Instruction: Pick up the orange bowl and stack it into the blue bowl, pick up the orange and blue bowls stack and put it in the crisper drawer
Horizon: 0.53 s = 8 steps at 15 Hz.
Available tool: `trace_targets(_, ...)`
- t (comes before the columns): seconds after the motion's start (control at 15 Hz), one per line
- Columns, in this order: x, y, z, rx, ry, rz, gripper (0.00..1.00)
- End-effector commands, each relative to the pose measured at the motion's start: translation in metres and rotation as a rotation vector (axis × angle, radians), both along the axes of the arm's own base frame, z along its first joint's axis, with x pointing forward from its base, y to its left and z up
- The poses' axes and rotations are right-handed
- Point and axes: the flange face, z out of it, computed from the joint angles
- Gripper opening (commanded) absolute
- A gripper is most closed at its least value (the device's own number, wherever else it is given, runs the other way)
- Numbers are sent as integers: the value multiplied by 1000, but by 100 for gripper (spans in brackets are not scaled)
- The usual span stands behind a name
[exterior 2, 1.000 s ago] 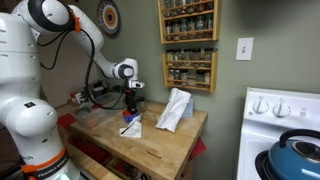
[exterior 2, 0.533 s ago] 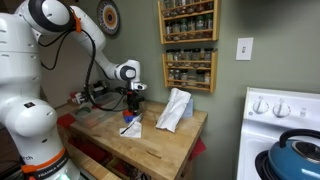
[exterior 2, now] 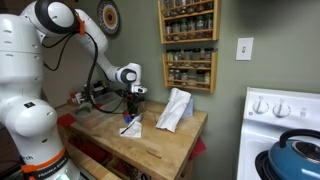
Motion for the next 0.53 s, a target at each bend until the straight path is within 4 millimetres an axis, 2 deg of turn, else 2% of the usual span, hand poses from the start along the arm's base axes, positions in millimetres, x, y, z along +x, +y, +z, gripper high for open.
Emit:
trace_targets(0.0, 0, 3, -8, 33, 5, 13, 6)
trace_targets(0.07, 0, 4, -8, 39, 5, 19, 1)
trace_targets(0.27, 1, 3, 3, 62, -13, 41, 2)
trace_targets(0.4, -1, 2, 17, 77, -31, 61, 1)
trace_targets(0.47, -6, 2, 34, 77, -51, 87, 2)
